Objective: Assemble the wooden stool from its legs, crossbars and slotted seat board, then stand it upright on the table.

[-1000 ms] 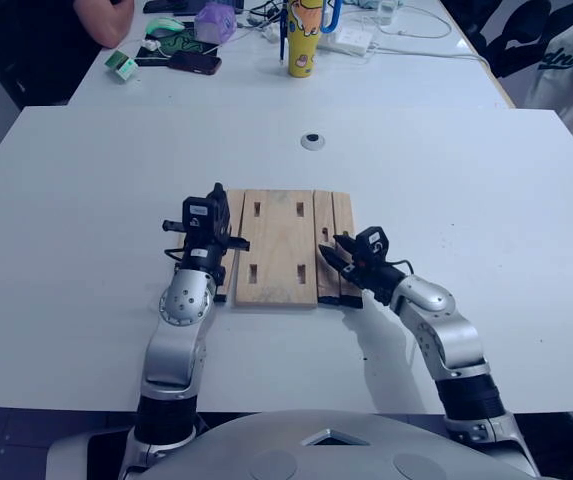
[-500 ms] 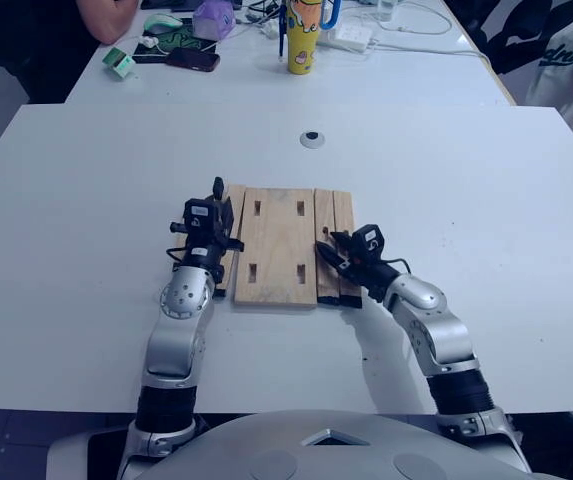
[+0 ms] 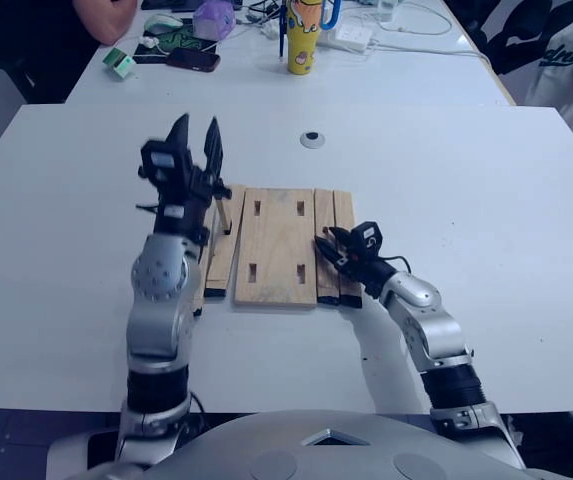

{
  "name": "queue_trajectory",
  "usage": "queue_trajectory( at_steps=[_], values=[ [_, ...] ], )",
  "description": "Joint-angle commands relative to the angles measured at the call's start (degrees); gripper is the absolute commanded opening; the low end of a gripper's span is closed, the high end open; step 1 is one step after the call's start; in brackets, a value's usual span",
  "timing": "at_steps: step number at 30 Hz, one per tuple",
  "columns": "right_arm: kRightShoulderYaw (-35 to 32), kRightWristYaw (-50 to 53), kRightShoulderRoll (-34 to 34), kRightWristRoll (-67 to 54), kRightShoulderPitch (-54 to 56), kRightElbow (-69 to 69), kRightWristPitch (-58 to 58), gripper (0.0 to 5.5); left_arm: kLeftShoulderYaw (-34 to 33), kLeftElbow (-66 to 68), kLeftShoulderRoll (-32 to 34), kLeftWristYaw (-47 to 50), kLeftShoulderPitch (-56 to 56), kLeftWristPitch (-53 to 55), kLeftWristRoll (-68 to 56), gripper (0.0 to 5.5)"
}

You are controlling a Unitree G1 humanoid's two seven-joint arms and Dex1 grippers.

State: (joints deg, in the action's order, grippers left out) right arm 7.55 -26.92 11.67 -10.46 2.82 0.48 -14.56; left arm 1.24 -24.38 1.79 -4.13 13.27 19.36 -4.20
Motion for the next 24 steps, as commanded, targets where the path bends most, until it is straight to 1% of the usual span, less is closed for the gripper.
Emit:
queue_trajectory(
  at_steps=[1, 4, 8, 14, 19, 21, 24],
  values=[
    [0.7, 1.0, -1.0, 1.0, 0.4, 2.1, -0.2, 1.98, -3.4, 7.2, 1.9, -2.0, 9.0, 7.0, -3.8, 1.04],
    [0.8, 1.0, -1.4, 1.4, 0.7, 2.7, 0.2, 1.98, -4.4, 8.7, 3.1, -2.7, 10.9, 9.9, -5.1, 0.50],
    [0.5, 1.3, -1.8, 1.7, 0.7, 3.1, 0.8, 1.98, -4.4, 8.6, 3.4, -2.8, 11.3, 11.4, -5.9, 0.04],
    [0.9, 1.9, -2.2, 2.0, 0.5, 3.1, 1.1, 1.98, -4.7, 8.1, 3.5, -3.1, 14.1, 12.5, -7.1, 0.04],
    [1.0, 2.0, -2.3, 2.2, 0.6, 3.3, 1.4, 1.98, -3.9, 7.8, 4.2, -2.4, 15.9, 11.5, -5.5, 0.04],
    [1.2, 1.9, -2.3, 2.3, 0.8, 3.4, 1.4, 1.98, -2.8, 10.3, 4.7, -2.5, 13.7, 13.0, -4.6, 0.04],
    [1.3, 1.6, -2.1, 2.4, 1.0, 3.4, 1.3, 1.98, -0.5, 17.7, 5.5, -3.9, 7.2, 18.3, -3.9, 0.04]
  ],
)
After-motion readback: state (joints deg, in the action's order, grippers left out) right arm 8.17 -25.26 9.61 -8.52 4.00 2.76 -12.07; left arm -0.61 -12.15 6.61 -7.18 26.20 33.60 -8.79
